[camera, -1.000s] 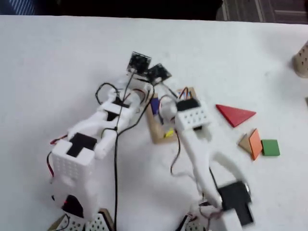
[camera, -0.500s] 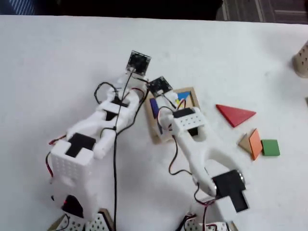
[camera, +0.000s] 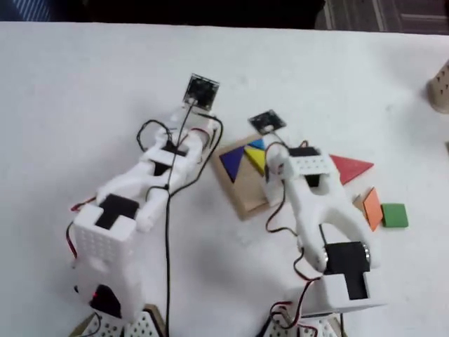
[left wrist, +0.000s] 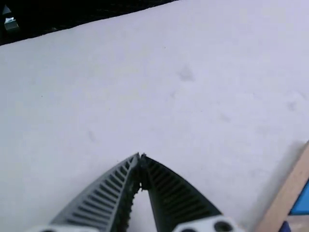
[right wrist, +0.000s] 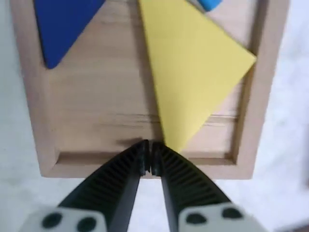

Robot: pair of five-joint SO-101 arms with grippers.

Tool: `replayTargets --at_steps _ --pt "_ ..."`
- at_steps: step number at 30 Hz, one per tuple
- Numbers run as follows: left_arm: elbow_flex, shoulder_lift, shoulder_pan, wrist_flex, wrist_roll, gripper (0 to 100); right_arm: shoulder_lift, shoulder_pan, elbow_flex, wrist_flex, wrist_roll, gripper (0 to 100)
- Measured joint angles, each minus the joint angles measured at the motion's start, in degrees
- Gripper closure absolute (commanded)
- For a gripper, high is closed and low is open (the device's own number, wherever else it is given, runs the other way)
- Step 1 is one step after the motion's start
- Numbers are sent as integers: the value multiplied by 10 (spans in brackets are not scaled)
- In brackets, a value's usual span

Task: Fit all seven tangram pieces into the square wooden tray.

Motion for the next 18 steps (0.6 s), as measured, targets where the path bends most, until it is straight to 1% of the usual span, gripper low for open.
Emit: replayTargets --at_steps 8,14,18 --pt "0 0 0 0 0 977 6 53 -46 15 4 981" --pt "0 0 0 0 0 977 6 52 -56 22 0 981" --pt "0 0 0 0 0 977 4 47 -57 65 -32 981"
